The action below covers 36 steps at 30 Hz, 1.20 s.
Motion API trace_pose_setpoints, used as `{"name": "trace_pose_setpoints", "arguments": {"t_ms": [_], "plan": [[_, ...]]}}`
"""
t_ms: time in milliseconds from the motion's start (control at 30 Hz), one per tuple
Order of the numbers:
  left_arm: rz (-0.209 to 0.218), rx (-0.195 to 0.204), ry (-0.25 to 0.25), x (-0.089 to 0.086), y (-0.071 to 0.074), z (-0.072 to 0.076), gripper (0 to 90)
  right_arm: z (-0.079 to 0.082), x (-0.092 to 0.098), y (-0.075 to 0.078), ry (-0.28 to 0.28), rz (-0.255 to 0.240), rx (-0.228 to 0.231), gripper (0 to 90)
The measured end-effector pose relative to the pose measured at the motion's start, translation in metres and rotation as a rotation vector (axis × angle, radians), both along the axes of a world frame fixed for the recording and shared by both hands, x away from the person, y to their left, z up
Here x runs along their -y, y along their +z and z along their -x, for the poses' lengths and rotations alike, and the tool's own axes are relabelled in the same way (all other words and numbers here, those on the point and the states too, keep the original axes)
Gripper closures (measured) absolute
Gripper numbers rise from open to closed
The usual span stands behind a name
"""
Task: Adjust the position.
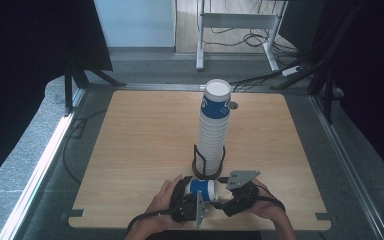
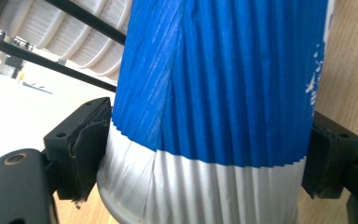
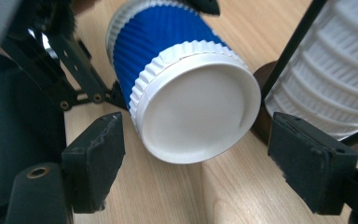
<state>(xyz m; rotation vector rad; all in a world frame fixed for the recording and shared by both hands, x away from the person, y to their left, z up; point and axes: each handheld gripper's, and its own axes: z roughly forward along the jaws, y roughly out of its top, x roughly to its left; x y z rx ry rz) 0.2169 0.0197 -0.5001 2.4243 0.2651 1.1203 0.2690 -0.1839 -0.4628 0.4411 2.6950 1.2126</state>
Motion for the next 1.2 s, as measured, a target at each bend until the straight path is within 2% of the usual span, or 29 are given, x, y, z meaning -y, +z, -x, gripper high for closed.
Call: {"name": "trace_pose_setpoints", "arguments": {"t_ms": [167,300,333,367,433,600,667,800,833,933,1033,1100,1200], "plan": [[-0.022,0.023,-0.017,0.004,0.0,0.005,15.6,0.002,-0.009,-0.002,0.023,0.085,0.023,18.4],[-0.089,0.06,-0.032,0.009,-0.002,0.01,15.6,0.003,-0.017,-0.004,0.044,0.136,0.036,18.0],[-0.124,0.07,-0.037,0.01,-0.001,0.011,15.6,0.004,-0.019,-0.004,0.047,0.151,0.037,18.0],[-0.124,0.07,-0.037,0.01,-0.001,0.011,15.5,0.004,-0.019,-0.004,0.047,0.151,0.037,18.0],[-0.148,0.077,-0.048,0.013,-0.003,0.013,15.5,0.005,-0.024,-0.007,0.067,0.19,0.039,18.8],[-0.152,0.076,-0.059,0.015,-0.005,0.015,15.5,0.006,-0.029,-0.011,0.101,0.212,0.037,24.8],[-0.17,0.077,-0.058,0.015,-0.006,0.015,15.3,0.006,-0.029,-0.012,0.104,0.22,0.045,25.7],[-0.141,0.061,-0.057,0.013,-0.004,0.013,14.1,0.007,-0.028,-0.012,0.116,0.207,0.052,26.7],[-0.116,0.058,-0.054,0.012,-0.004,0.012,13.3,0.007,-0.028,-0.011,0.115,0.204,0.055,26.9],[-0.041,0.014,-0.056,0.007,0.001,0.009,6.8,0.006,-0.023,-0.009,0.117,0.162,0.052,27.3],[0.019,-0.006,-0.064,0.002,0.006,0.006,4.3,0.004,-0.016,-0.006,0.11,0.104,0.051,27.5],[0.082,-0.025,-0.065,-0.003,0.01,0.004,3.2,0.003,-0.012,-0.004,0.107,0.063,0.047,27.6],[0.126,-0.052,-0.065,-0.009,0.015,0.002,2.3,0.001,-0.006,-0.002,0.093,0.016,0.051,27.9]]}}
